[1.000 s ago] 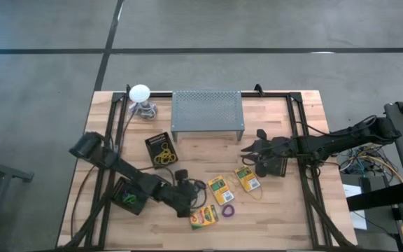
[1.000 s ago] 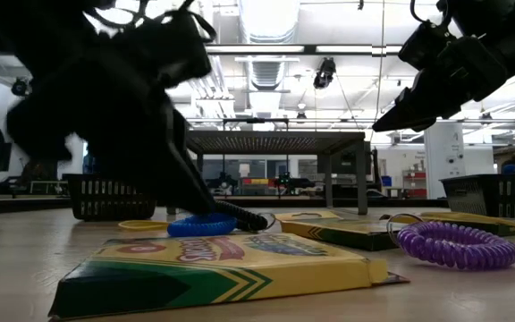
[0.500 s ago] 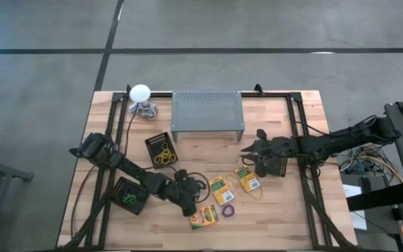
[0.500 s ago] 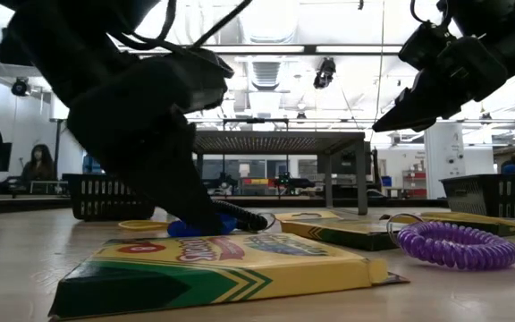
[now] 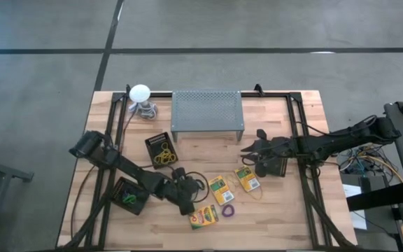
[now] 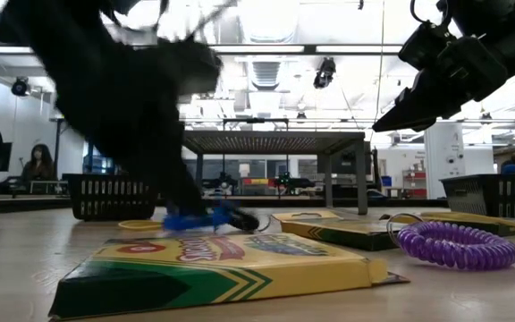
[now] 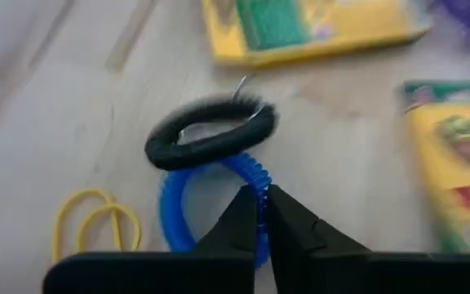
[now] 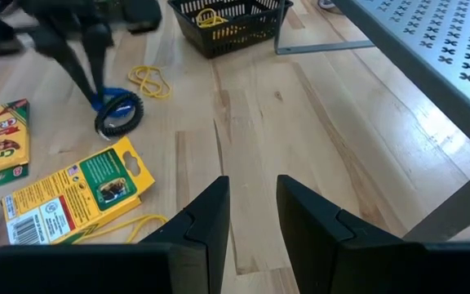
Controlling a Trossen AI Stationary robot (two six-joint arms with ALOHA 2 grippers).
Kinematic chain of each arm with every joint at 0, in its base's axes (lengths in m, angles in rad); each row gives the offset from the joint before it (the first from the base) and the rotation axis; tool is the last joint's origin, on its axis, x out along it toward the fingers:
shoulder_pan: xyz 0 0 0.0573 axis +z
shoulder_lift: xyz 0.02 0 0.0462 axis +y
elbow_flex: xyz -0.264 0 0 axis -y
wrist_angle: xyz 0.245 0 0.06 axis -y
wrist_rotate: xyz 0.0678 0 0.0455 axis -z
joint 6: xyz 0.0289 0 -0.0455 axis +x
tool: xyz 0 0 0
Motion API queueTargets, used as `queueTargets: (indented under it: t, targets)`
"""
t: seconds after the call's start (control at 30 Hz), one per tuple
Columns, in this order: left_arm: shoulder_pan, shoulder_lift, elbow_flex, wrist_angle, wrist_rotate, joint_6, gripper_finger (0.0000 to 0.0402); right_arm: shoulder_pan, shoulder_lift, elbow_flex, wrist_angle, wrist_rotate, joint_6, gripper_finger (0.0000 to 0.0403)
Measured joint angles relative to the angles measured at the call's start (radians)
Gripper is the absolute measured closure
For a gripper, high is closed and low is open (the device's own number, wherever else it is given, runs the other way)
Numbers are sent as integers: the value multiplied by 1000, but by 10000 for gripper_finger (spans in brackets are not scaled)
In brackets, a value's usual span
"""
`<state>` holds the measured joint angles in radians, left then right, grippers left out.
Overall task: Pick & Place Office Desk Supplies
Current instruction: Put the blue spring keychain into the bottom black bin
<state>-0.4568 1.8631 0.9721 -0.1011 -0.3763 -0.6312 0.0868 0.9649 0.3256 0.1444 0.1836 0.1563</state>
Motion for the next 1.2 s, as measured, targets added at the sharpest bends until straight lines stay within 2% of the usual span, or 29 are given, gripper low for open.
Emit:
queueTargets:
  t: [0.27, 0.43, 0.57, 0.83, 0.97, 1.2]
  targets:
    - [-24, -214, 2, -21, -47, 103, 378, 0, 0, 0, 0, 0, 0, 303]
    - [-60, -337, 3, -192, -39, 86, 378, 0, 0, 0, 0, 0, 0, 303]
    - [-107, -429, 3, -414, 19, -69, 377, 0, 0, 0, 0, 0, 0, 303]
    - [-232, -537, 3, -822, 239, -532, 377, 0, 0, 0, 0, 0, 0, 303]
    - [-291, -550, -27, -873, 301, -685, 376, 0, 0, 0, 0, 0, 0, 303]
    - [-320, -542, -117, -863, 351, -815, 376, 0, 0, 0, 0, 0, 0, 303]
